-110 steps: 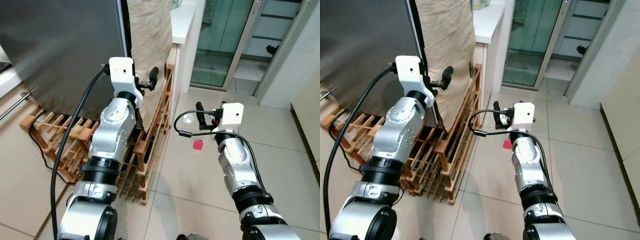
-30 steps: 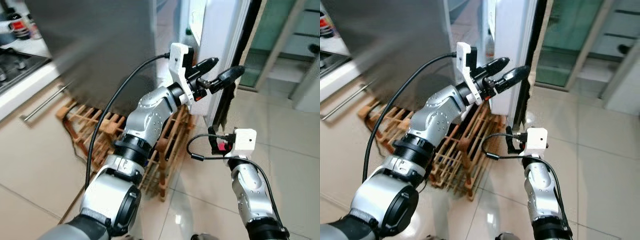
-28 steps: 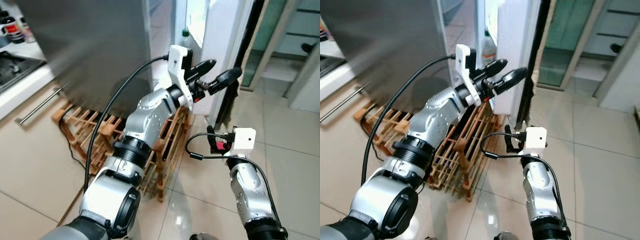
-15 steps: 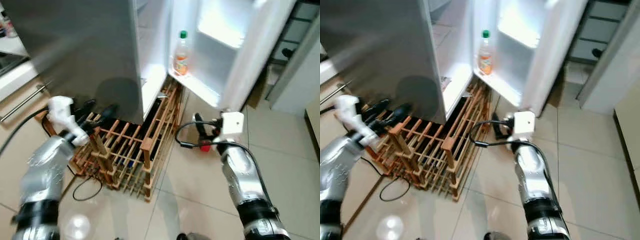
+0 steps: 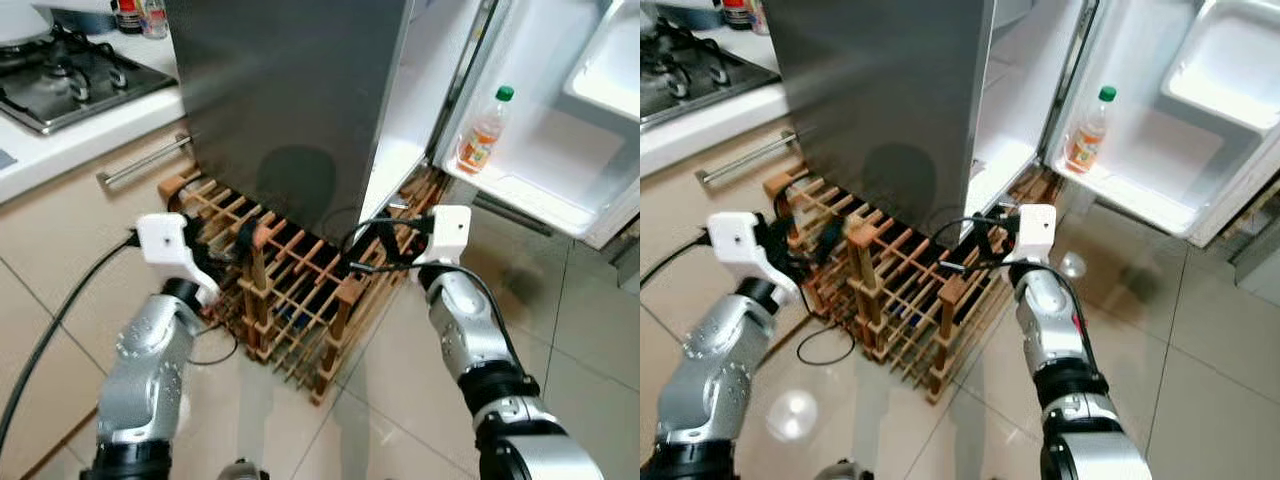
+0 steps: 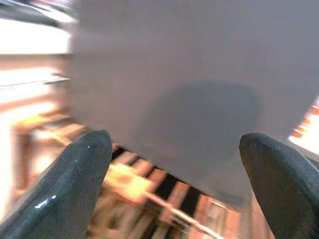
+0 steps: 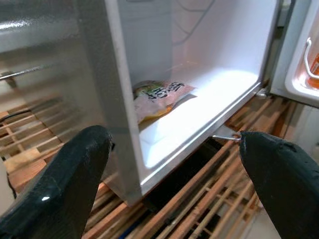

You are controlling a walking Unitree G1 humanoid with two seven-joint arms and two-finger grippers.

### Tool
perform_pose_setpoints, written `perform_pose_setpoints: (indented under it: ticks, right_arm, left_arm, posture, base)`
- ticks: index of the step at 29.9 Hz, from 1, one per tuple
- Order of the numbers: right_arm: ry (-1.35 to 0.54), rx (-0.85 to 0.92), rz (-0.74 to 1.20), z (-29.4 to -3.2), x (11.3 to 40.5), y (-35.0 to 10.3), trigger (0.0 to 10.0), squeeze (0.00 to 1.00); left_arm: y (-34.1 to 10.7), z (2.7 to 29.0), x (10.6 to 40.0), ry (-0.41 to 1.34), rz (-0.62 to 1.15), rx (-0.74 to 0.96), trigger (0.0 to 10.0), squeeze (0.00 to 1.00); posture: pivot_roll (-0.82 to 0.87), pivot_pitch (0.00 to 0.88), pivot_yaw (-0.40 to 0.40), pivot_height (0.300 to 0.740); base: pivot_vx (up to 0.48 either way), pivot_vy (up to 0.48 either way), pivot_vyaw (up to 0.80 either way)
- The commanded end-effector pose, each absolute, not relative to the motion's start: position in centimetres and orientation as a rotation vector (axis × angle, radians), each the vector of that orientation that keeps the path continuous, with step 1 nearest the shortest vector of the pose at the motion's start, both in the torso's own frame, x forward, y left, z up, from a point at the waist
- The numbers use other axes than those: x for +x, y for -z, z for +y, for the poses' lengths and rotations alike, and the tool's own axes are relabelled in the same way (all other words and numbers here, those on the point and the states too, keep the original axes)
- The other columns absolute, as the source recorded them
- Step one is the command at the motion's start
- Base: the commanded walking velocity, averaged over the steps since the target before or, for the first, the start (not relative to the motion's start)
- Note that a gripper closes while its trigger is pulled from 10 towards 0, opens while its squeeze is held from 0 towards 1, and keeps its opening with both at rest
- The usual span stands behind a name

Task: Restocking fridge

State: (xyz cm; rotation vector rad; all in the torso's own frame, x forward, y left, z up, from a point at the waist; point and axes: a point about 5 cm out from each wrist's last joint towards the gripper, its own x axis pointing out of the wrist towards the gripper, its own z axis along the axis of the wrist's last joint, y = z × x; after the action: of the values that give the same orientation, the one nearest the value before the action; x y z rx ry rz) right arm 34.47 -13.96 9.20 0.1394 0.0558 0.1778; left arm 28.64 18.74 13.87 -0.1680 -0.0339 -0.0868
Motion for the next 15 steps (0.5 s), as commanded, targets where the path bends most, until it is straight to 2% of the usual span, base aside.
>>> perform_pose_setpoints:
  ticks: [1,2,4,5,6,10,11,15]
  right_arm:
    - [-0.17,0.137,0.027,-14.3,34.9,-10.0,10.0,0.0]
    - [-0.16,0.142,0.026,-14.4,34.9,-9.9,10.0,0.0]
    - [-0.162,0.142,0.022,-14.4,34.9,-10.0,10.0,0.0]
    - [-0.176,0.142,0.018,-14.0,34.8,-10.0,10.0,0.0]
    - [-0.186,0.139,0.017,-13.8,34.9,-10.0,10.0,0.0]
    - [-0.202,0.133,0.018,-13.4,34.9,-10.0,10.0,0.0]
    - [-0.21,0.123,0.022,-13.6,34.9,-9.9,10.0,0.0]
    - [-0.241,0.107,0.009,-13.8,34.6,-10.2,10.0,0.0]
  left_arm:
    - [-13.6,19.3,28.8,0.028,-0.023,-0.153,10.0,0.0]
    - [-12.9,20.3,28.9,-0.087,0.024,-0.126,10.0,0.0]
    - [-12.4,20.7,28.9,-0.143,0.054,-0.099,10.0,0.0]
    - [-11.2,21.6,28.5,-0.268,0.141,0.007,10.0,0.0]
    - [-10.8,21.8,28.3,-0.307,0.167,0.012,10.0,0.0]
    - [-10.9,21.7,28.2,-0.33,0.159,0.028,10.0,0.0]
    - [-11.3,21.0,28.5,-0.319,0.121,0.052,10.0,0.0]
    - [-12.2,19.4,28.6,-0.273,0.072,0.033,10.0,0.0]
  posture:
    - [0.05,0.0,-0.08,0.74]
    - [0.03,0.0,-0.077,0.74]
    - [0.03,0.0,-0.077,0.74]
    - [0.02,0.0,-0.081,0.74]
    - [0.02,0.0,-0.083,0.74]
    - [0.01,0.0,-0.094,0.74]
    - [0.0,0.0,-0.094,0.74]
    - [-0.02,0.0,-0.088,0.74]
  base:
    - [0.0,0.0,0.58]
    - [0.0,-0.36,0.57]
    - [0.0,-0.39,0.57]
    - [0.255,-0.405,0.57]
    - [0.247,-0.409,0.57]
    - [0.254,-0.406,0.57]
    - [0.266,-0.304,0.56]
    - [0.0,0.0,0.54]
